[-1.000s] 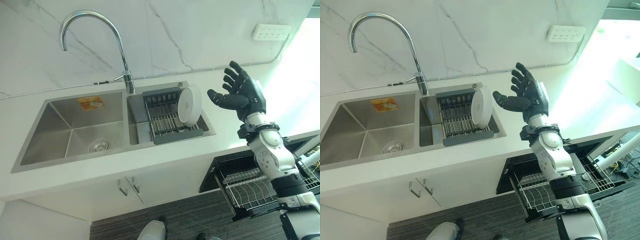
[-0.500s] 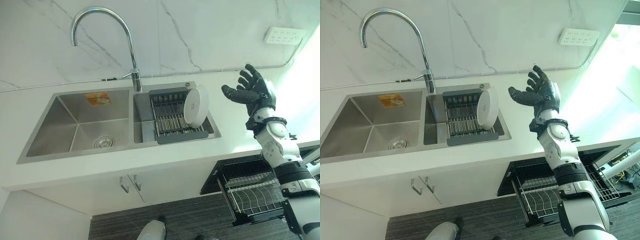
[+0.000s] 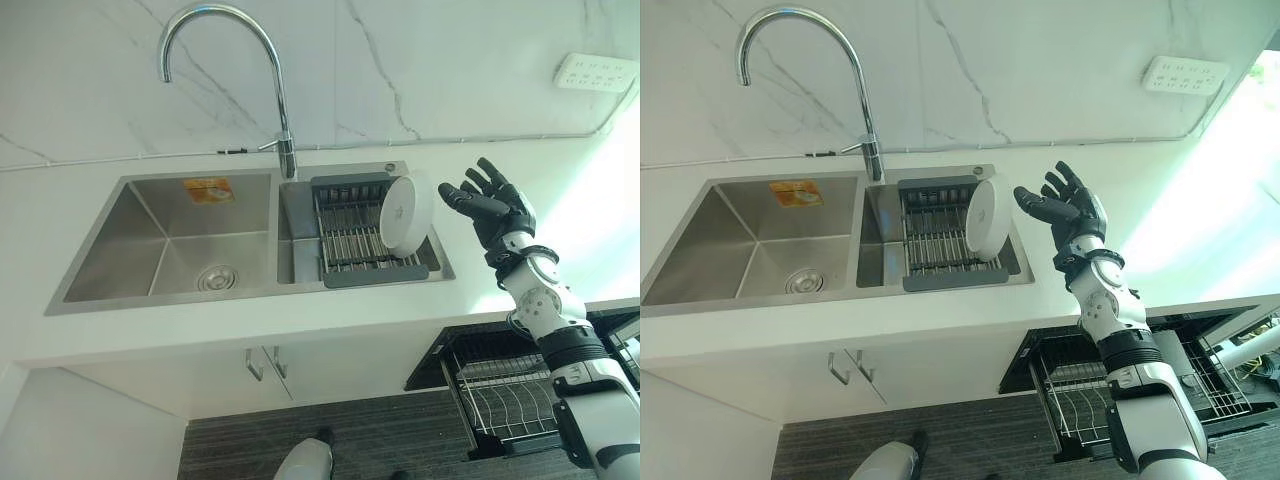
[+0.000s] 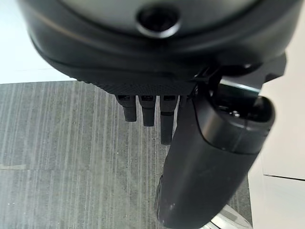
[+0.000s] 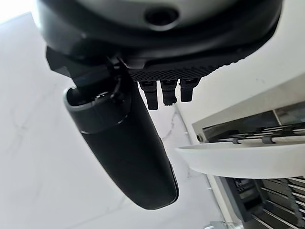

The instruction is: Place the dishes in the dishwasher.

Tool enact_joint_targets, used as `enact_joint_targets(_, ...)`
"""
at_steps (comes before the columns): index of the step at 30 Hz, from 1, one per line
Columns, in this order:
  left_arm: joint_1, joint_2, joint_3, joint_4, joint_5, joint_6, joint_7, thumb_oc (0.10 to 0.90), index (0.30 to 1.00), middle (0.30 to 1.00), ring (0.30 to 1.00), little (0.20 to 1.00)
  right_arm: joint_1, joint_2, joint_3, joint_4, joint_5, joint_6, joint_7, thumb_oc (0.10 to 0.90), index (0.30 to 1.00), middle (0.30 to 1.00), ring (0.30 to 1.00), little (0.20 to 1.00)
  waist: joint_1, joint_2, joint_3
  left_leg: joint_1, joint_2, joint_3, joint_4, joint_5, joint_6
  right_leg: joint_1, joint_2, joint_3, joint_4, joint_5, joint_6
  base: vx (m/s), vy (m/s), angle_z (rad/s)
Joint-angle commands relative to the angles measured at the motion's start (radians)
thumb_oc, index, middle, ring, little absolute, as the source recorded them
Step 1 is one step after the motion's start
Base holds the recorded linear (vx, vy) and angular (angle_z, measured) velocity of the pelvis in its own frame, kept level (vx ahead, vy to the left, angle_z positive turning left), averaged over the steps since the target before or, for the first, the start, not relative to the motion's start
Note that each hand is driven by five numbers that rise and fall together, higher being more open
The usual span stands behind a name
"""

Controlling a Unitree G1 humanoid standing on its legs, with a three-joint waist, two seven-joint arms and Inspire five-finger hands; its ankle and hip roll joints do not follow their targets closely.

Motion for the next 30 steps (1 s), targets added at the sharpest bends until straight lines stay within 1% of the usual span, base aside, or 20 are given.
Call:
enact_joint_targets(1, 0.015, 0.068, -0.043, 0.017, 0.012, 0.019, 0.007, 0.800, 0.900, 0.900, 0.900, 0.900, -0.106, -0.017, -0.072, -0.063, 0.043, -0.076, 0.043, 0.800, 0.900, 0.900, 0.900, 0.900, 0.005, -0.009, -0.045, -0.013, 0.013, 0.039, 0.047, -0.146, -0.023, 0.053, -0.023, 0.041, -0.043, -0.096, 0.073, 0.00, 0.000, 0.00)
enact_joint_targets(4, 0.014, 0.070, -0.044, 0.013, 0.061, 0.006, 0.044, 0.800, 0.900, 0.900, 0.900, 0.900, -0.089, -0.012, -0.075, -0.057, 0.061, -0.066, 0.040, 0.800, 0.900, 0.900, 0.900, 0.900, 0.011, -0.015, -0.044, -0.008, 0.012, 0.041, 0.047, -0.151, -0.018, 0.057, -0.028, 0.032, -0.043, -0.095, 0.074, 0.02, -0.013, 0.03)
enact_joint_targets(6, 0.014, 0.080, -0.053, 0.009, 0.115, -0.017, 0.053, 0.800, 0.900, 0.900, 0.900, 0.900, -0.084, -0.006, -0.073, -0.055, 0.065, -0.063, 0.043, 0.800, 0.900, 0.900, 0.900, 0.900, 0.009, -0.014, -0.044, -0.006, 0.012, 0.044, 0.047, -0.152, -0.017, 0.058, -0.028, 0.033, -0.043, -0.096, 0.074, 0.04, 0.001, 0.13)
enact_joint_targets(7, 0.011, 0.086, -0.060, 0.004, 0.122, -0.012, 0.050, 0.800, 0.900, 0.900, 0.900, 0.900, -0.085, -0.005, -0.070, -0.050, 0.066, -0.062, 0.045, 0.800, 0.900, 0.900, 0.900, 0.900, 0.009, -0.013, -0.044, -0.005, 0.013, 0.046, 0.047, -0.152, -0.016, 0.058, -0.028, 0.034, -0.043, -0.095, 0.075, 0.04, 0.013, 0.08)
enact_joint_targets(9, 0.005, 0.094, -0.069, 0.000, 0.100, 0.008, 0.037, 0.800, 0.900, 0.900, 0.900, 0.900, -0.090, 0.000, -0.064, -0.044, 0.066, -0.059, 0.049, 0.800, 0.900, 0.900, 0.900, 0.900, 0.007, -0.008, -0.042, -0.004, 0.014, 0.050, 0.047, -0.153, -0.016, 0.059, -0.028, 0.036, -0.043, -0.096, 0.075, 0.04, 0.021, 0.00)
enact_joint_targets(11, 0.003, 0.096, -0.061, -0.002, 0.080, 0.023, 0.029, 0.800, 0.900, 0.900, 0.900, 0.900, -0.089, 0.008, -0.060, -0.058, 0.085, -0.051, 0.042, 0.800, 0.900, 0.900, 0.900, 0.900, 0.005, -0.004, -0.037, -0.004, 0.014, 0.049, 0.047, -0.153, -0.015, 0.057, -0.028, 0.038, -0.043, -0.096, 0.075, 0.00, 0.000, 0.00)
enact_joint_targets(14, 0.004, 0.093, -0.048, 0.010, 0.040, 0.037, 0.013, 0.800, 0.900, 0.900, 0.900, 0.900, -0.085, 0.028, -0.051, -0.052, 0.092, -0.056, 0.054, 0.800, 0.900, 0.900, 0.900, 0.900, 0.006, -0.002, -0.035, -0.003, 0.011, 0.045, 0.047, -0.152, -0.014, 0.057, -0.029, 0.038, -0.043, -0.095, 0.075, 0.00, 0.000, 0.00)
enact_joint_targets(16, 0.005, 0.091, -0.046, 0.012, 0.036, 0.038, 0.013, 0.800, 0.900, 0.900, 0.900, 0.900, -0.087, 0.032, -0.047, -0.049, 0.091, -0.058, 0.053, 0.800, 0.900, 0.900, 0.900, 0.900, 0.007, -0.002, -0.035, -0.003, 0.010, 0.044, 0.047, -0.152, -0.014, 0.058, -0.029, 0.037, -0.043, -0.096, 0.076, 0.00, 0.000, 0.00)
enact_joint_targets(18, 0.016, 0.082, -0.041, 0.019, 0.032, 0.024, 0.019, 0.800, 0.900, 0.900, 0.900, 0.900, -0.083, 0.047, -0.044, -0.050, 0.092, -0.058, 0.038, 0.800, 0.900, 0.900, 0.900, 0.900, 0.013, -0.001, -0.034, -0.002, 0.007, 0.039, 0.047, -0.153, -0.012, 0.061, -0.030, 0.033, -0.043, -0.097, 0.073, 0.02, 0.009, 0.05)
enact_joint_targets(20, 0.021, 0.079, -0.039, 0.013, 0.031, 0.024, 0.024, 0.800, 0.900, 0.900, 0.900, 0.900, -0.070, 0.053, -0.049, -0.061, 0.121, -0.061, 0.027, 0.800, 0.900, 0.900, 0.900, 0.900, 0.014, -0.002, -0.032, -0.004, 0.006, 0.037, 0.047, -0.153, -0.012, 0.061, -0.032, 0.029, -0.043, -0.097, 0.075, 0.00, -0.007, 0.08)
enact_joint_targets(24, 0.026, 0.073, -0.039, 0.013, 0.036, 0.018, 0.031, 0.800, 0.900, 0.900, 0.900, 0.900, -0.059, 0.072, -0.043, -0.051, 0.113, -0.061, 0.035, 0.800, 0.900, 0.900, 0.900, 0.900, 0.018, -0.003, -0.030, -0.002, 0.007, 0.037, 0.047, -0.153, -0.011, 0.064, -0.031, 0.026, -0.043, -0.097, 0.073, 0.00, -0.008, 0.04)
enact_joint_targets(29, 0.030, 0.073, -0.038, 0.009, 0.025, 0.025, 0.034, 0.800, 0.900, 0.900, 0.900, 0.900, -0.052, 0.081, -0.032, -0.056, 0.102, -0.036, 0.036, 0.800, 0.900, 0.900, 0.900, 0.900, 0.018, -0.003, -0.028, 0.000, 0.009, 0.038, 0.047, -0.153, -0.012, 0.065, -0.033, 0.024, -0.043, -0.096, 0.074, 0.00, 0.000, 0.00)
enact_joint_targets(30, 0.030, 0.072, -0.038, 0.010, 0.025, 0.024, 0.036, 0.800, 0.900, 0.900, 0.900, 0.900, -0.051, 0.079, -0.030, -0.051, 0.086, -0.028, 0.037, 0.489, 0.434, 0.434, 0.434, 0.434, 0.018, -0.003, -0.027, 0.000, 0.009, 0.038, 0.047, -0.153, -0.012, 0.066, -0.033, 0.023, -0.043, -0.095, 0.074, 0.00, 0.000, 0.00)
